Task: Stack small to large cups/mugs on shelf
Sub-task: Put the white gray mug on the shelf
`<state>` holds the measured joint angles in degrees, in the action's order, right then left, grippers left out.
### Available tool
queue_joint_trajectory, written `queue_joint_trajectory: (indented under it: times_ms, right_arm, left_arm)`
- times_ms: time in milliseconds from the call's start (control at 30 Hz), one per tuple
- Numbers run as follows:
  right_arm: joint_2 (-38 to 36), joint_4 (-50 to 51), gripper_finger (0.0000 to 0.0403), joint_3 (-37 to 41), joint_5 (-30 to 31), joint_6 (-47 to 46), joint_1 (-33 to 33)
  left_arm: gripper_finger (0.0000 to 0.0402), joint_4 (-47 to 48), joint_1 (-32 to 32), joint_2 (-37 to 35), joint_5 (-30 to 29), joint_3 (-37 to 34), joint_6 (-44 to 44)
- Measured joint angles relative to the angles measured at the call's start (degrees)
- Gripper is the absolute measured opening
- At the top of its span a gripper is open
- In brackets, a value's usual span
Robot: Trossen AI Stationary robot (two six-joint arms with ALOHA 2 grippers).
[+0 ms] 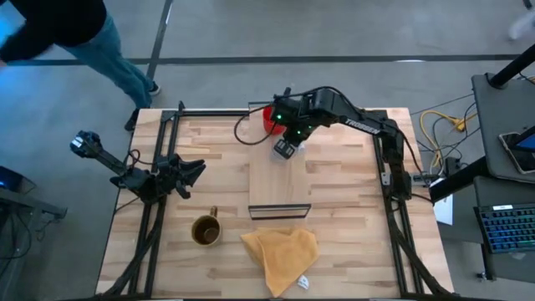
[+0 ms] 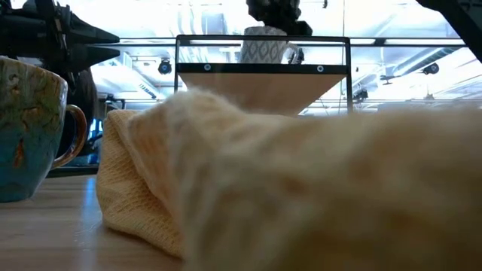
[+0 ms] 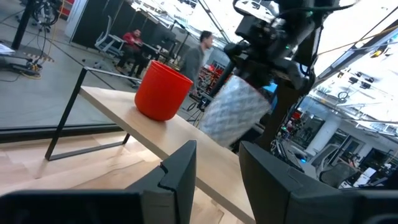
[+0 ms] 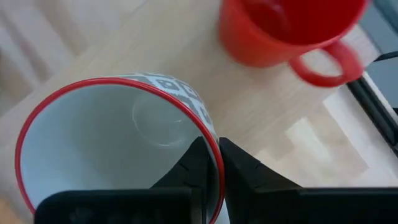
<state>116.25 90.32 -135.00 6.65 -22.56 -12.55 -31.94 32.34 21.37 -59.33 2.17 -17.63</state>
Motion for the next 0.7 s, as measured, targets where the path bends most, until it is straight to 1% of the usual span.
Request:
queue_joint_trajectory:
  times_ms: [133, 267, 600, 700]
  right_arm:
    - [0.1, -0.6, 0.0022, 0.0, 0.0, -0.1, -1.0]
    - [0.5, -1.2, 0.0022, 0.0, -1.2, -0.2, -1.4]
    - [0.8, -1.5, 0.0022, 0.4, -2.2, -0.3, -1.5]
    - [1.8, -1.5, 0.0022, 0.4, -3.6, -0.4, -1.5]
  left_arm:
    - [0.0109, 0.0, 0.0, 0.0, -0.2, 0.0, 0.0]
    - [0.0109, 0.0, 0.0, 0.0, -0.2, -0.1, 0.0]
    - [0.0109, 0.0, 0.0, 0.0, -0.2, -0.1, 0.0]
    - [0.0109, -0.1, 0.0, -0.1, -0.2, -0.1, 0.0]
